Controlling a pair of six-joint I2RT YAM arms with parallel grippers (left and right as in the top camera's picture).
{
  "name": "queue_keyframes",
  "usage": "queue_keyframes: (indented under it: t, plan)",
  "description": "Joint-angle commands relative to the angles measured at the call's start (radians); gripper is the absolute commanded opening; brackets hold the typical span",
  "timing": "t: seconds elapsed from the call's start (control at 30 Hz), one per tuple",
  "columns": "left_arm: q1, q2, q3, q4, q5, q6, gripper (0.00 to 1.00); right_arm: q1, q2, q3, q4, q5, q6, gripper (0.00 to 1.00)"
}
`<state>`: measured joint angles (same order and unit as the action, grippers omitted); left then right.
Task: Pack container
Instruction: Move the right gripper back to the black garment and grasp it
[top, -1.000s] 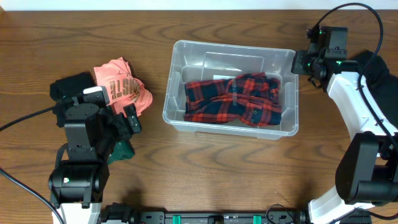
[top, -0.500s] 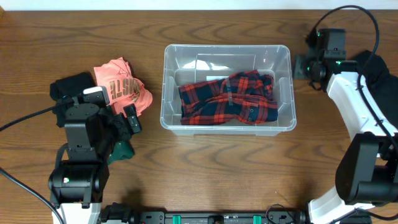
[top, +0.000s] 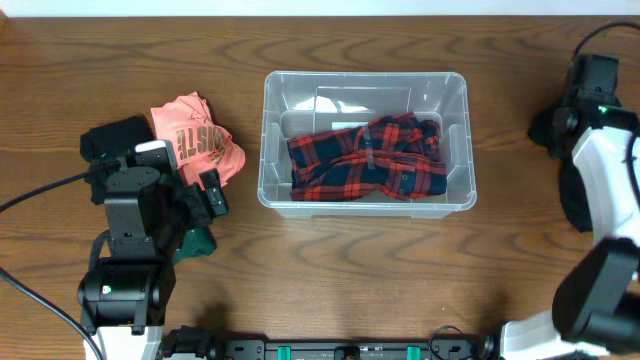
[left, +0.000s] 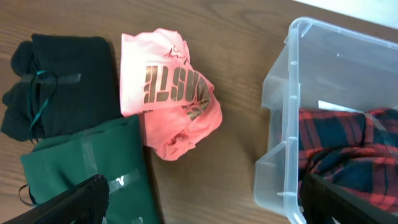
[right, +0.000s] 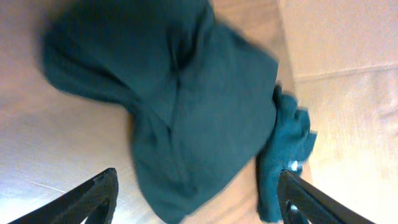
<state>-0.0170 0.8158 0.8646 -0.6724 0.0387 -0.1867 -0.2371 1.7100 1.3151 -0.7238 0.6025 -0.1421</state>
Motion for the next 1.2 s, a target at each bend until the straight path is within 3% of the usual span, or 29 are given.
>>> queue_keyframes:
  t: [0.0,0.2,0.6,0.7,0.8,0.93,0.97,1.17]
  plan:
    - [-0.003,0.000,0.023,-0.008,0.003,-0.008,0.98,-0.045,0.079,-0.001,-0.014,0.009,-0.062,0.81]
    - [-0.003,0.000,0.023,-0.008,0.003,-0.009,0.98,-0.077,0.188,-0.001,0.035,-0.061,-0.099,0.87]
    - [-0.003,0.000,0.023,-0.008,0.003,-0.009,0.98,-0.107,0.374,-0.001,0.262,-0.004,-0.162,0.88]
    - [-0.003,0.000,0.023,-0.007,0.003,-0.009,0.98,-0.126,0.397,-0.001,0.305,-0.008,-0.162,0.85]
    - [-0.003,0.000,0.023,-0.007,0.003,-0.009,0.98,-0.147,0.416,-0.001,0.317,-0.009,-0.161,0.64]
    - [-0.003,0.000,0.023,-0.007,0.003,-0.009,0.98,-0.163,0.414,-0.001,0.314,-0.013,-0.134,0.08]
    - [-0.003,0.000,0.023,-0.007,0.003,-0.009,0.98,-0.161,0.410,-0.001,0.313,-0.013,-0.124,0.01]
    - [-0.003,0.000,0.023,-0.008,0.003,-0.009,0.98,-0.093,0.311,0.002,0.310,-0.063,-0.118,0.01]
